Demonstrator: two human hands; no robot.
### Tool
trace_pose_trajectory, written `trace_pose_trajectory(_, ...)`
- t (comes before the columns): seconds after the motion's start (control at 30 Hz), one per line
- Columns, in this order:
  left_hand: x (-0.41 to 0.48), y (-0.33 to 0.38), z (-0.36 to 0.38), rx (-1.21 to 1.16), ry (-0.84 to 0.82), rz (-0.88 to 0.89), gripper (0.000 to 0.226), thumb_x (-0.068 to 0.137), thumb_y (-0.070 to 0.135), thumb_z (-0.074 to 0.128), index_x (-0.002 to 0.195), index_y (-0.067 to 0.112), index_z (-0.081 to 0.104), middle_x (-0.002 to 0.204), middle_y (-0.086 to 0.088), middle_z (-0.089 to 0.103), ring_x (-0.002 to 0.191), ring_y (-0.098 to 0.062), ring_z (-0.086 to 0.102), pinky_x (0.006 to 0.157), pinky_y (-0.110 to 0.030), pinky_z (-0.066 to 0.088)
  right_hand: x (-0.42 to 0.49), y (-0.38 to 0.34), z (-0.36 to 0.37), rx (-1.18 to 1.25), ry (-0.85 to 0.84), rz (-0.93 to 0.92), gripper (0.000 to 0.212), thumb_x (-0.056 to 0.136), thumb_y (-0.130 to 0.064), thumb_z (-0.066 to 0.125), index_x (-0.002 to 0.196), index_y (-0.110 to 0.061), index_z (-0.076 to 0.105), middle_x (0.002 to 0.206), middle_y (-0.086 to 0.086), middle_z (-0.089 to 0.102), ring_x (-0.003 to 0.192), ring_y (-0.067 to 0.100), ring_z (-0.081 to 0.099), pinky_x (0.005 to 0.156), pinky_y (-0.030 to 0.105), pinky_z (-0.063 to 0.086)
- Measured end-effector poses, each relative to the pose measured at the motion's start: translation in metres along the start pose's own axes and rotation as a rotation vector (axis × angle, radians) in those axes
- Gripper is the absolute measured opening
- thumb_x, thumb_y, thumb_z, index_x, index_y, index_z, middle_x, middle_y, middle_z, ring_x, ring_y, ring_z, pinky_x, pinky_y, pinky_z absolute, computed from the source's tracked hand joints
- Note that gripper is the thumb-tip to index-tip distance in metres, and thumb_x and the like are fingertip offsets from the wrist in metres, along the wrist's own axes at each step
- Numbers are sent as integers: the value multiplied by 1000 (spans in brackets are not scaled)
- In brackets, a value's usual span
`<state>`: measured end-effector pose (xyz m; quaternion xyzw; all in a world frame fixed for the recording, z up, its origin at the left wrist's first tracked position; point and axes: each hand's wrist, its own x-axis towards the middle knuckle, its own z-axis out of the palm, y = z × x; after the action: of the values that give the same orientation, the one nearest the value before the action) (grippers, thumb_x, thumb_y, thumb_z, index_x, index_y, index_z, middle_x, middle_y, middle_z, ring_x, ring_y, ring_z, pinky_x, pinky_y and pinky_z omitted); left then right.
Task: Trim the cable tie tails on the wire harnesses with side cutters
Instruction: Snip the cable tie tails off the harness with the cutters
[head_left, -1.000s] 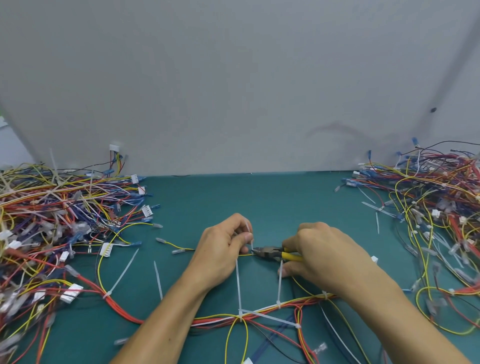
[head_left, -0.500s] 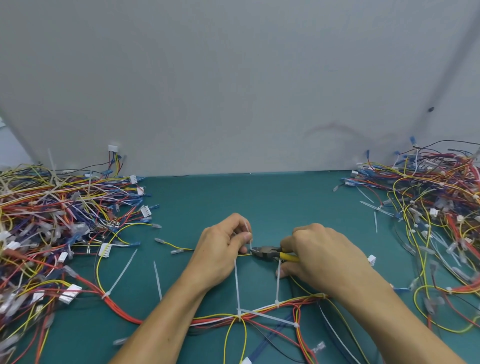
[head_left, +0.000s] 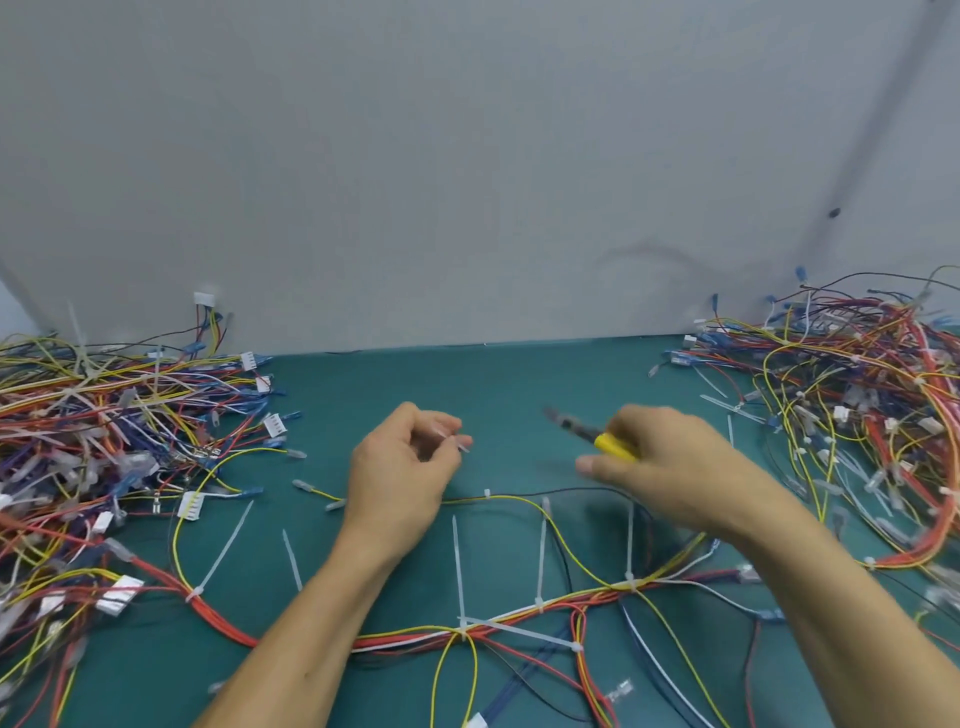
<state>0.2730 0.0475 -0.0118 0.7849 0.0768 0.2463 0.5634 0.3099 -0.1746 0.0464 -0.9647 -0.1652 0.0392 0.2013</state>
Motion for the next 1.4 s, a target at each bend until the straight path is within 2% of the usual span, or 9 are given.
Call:
trace_pose_trajectory(0.17,-13,15,7,-21,-182,-71,13,62,9,47,58,22,48,52,0,58,51,-28,59,60,-41,48,-3,26,-19,295,-57,115,12,85,-25,68,86,-15,62,78,5,70,69,20,63,65,34,49)
trace_pose_trajectory(0.3,-23,31,13,-77,-336,-122,18,58,10,34,58,19,50,55,-1,47,42,-11,32,51,-25,27,-6,20,-10,396,-228,89,15,85,-27,70,86,-13,64,75,1,73,59,10,60,57,24,45)
trace_pose_trajectory(0.5,-48,56,11,246,-520,222,9,72,32,62,73,25,68,48,13,47,46,-6,36,48,-13,28,-8,16,-16,283,-285,-30,22,77,-29,78,90,-18,64,81,4,70,65,12,61,63,28,46)
trace_pose_trajectory(0.57,-54,59,17,341,-580,299,11,72,36,74,76,27,69,56,19,51,52,1,44,54,-9,30,-8,15,-12,73,-295,-58,26,74,-32,79,91,-20,64,81,0,67,69,14,58,63,29,45)
trace_pose_trajectory(0.67,-61,52,23,461,-663,326,25,67,41,80,85,31,66,78,19,53,70,13,45,63,-7,30,-5,14,0,61,-296,-31,20,74,-28,77,89,-25,64,77,-5,65,65,13,57,56,26,43)
trace_pose_trajectory(0.87,-67,44,23,409,-700,241,31,65,29,85,81,28,59,81,16,53,67,16,46,61,-6,34,7,23,16,88,119,277,16,75,-25,69,87,-18,59,90,8,62,86,31,58,71,33,48)
trace_pose_trajectory(1.1,-66,43,19,473,-740,265,22,72,29,78,92,25,68,88,14,58,69,16,46,61,-6,32,3,15,15,91,34,220,41,72,-56,74,89,-21,60,87,4,59,85,27,53,66,31,39)
trace_pose_trajectory(1.23,-67,41,4,519,-754,218,18,74,28,74,91,28,68,86,16,59,69,15,48,61,-5,33,-12,13,-13,35,64,130,36,76,-53,72,93,-22,64,93,5,64,84,25,54,67,30,39)
trace_pose_trajectory(1.4,-64,49,-6,494,-678,174,19,70,34,81,76,36,63,73,26,60,66,19,48,61,-5,34,-53,25,-44,-93,12,-94,17,78,-41,70,92,-33,66,78,-8,64,72,10,57,59,25,41)
